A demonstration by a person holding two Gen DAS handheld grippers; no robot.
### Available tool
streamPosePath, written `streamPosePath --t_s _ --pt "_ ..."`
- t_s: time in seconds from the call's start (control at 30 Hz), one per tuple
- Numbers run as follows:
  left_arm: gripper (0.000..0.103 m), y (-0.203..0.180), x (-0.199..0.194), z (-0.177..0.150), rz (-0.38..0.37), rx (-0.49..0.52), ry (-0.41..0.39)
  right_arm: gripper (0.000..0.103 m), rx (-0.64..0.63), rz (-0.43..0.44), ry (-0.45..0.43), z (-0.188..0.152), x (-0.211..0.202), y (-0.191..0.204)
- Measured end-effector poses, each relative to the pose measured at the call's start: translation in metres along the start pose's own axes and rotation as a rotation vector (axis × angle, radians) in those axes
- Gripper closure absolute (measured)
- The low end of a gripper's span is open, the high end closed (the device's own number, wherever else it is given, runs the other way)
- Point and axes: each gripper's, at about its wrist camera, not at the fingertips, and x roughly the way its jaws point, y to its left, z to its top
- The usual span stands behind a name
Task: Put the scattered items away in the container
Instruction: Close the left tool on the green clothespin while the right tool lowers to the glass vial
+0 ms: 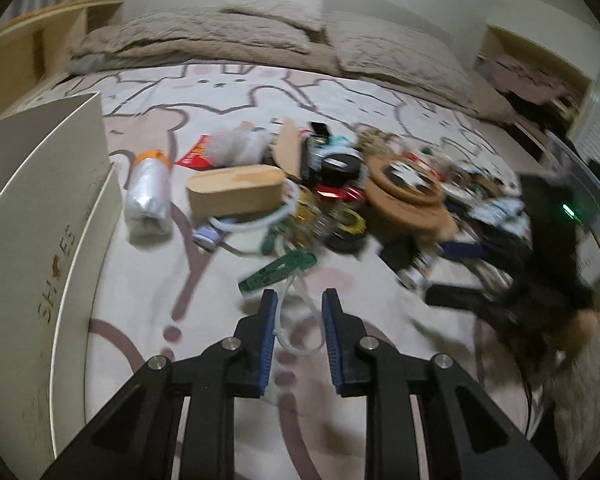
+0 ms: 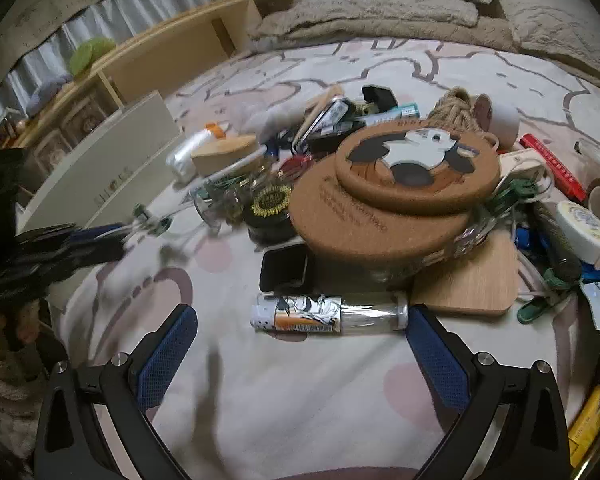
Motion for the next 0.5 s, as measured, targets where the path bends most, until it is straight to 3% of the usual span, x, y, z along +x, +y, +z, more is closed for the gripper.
streamPosePath --t_s 0.23,0.37,0.4,0.47,0.5 --pt "0.080 -0.003 0.006 -0.017 -0.010 0.031 0.067 0.000 -0.069 -0.041 0.013 -0.003 0.002 0.016" --pt "0.079 0.001 0.010 -0.019 0.029 0.026 0.083 0.000 -0.111 -0.072 0.027 -0.006 0.005 0.026" --pt "0.076 0.002 0.011 -0.019 0.040 0.023 0.087 0.000 -0.119 -0.083 0.030 -0.007 0.006 0.028" --pt "0.062 0.004 0.012 -0.019 0.070 0.019 0.087 0.000 -0.130 -0.112 0.042 -0.007 0.009 0.030" --pt "0.050 0.004 0.012 -0.018 0.091 0.020 0.080 0.000 -0.134 -0.124 0.046 -0.007 0.011 0.031"
